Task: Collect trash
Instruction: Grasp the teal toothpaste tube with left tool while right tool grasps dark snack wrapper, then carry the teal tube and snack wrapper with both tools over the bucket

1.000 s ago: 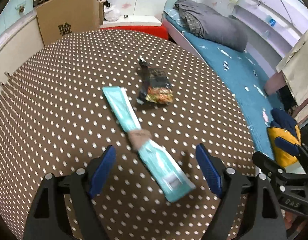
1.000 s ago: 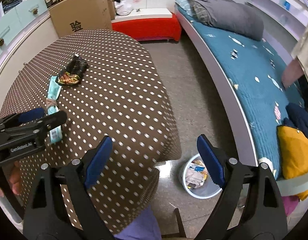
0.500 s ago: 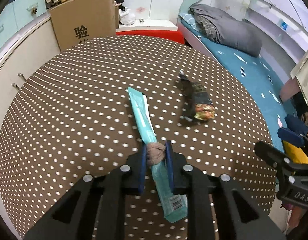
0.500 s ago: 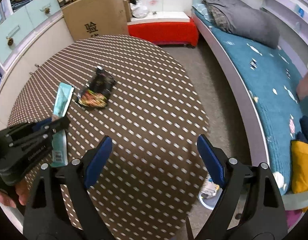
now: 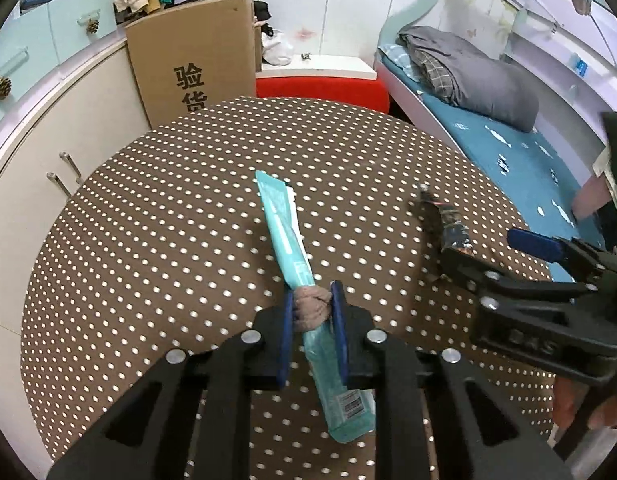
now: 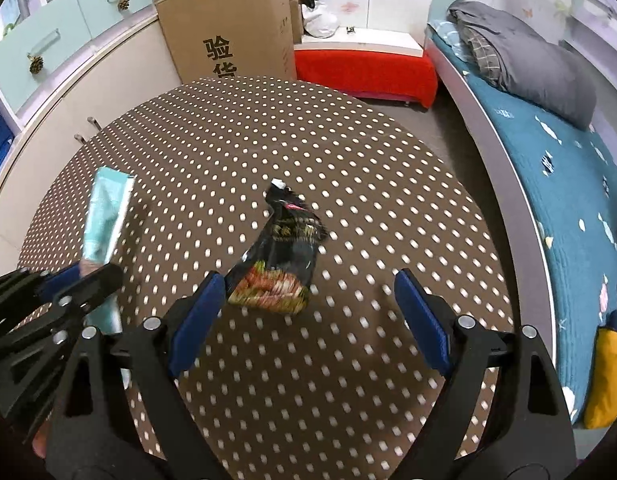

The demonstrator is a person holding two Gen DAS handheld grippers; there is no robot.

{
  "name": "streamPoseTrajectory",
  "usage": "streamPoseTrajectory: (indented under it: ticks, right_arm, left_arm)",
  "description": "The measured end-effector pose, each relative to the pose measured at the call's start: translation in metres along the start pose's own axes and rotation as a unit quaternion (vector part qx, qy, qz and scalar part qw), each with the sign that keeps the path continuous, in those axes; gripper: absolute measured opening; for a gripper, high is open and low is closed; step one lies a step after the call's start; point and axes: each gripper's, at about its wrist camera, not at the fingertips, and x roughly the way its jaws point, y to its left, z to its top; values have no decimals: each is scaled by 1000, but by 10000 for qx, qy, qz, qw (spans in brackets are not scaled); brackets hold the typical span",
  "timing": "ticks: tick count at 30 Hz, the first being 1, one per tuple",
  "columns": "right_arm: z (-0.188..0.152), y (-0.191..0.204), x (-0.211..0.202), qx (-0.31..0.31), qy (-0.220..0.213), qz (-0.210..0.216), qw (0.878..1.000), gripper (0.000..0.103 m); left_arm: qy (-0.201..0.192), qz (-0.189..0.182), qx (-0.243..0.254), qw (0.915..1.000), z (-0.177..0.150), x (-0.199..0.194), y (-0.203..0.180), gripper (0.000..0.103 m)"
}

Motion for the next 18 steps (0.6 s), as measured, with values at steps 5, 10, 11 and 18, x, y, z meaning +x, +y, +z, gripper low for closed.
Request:
streamPoseTrajectory:
  ticks: [5,10,11,18]
  right_arm:
    - [3,4,9,-22,-7,178,9998,22]
    - [-3,2,-3,-87,-43,186,9998,12]
    - [-6,1,-6,-82,-41,219,9997,12]
    - [-21,-4,-21,-131,-85,206,9997,10]
  left_arm:
    - [28,47,-16,10000,6,4,4,17]
    - [24,52,12,10000,10,7,0,17]
    - [25,58,15,10000,10,7,-4,17]
    - [38,80,62,9999,1,5,-17,18]
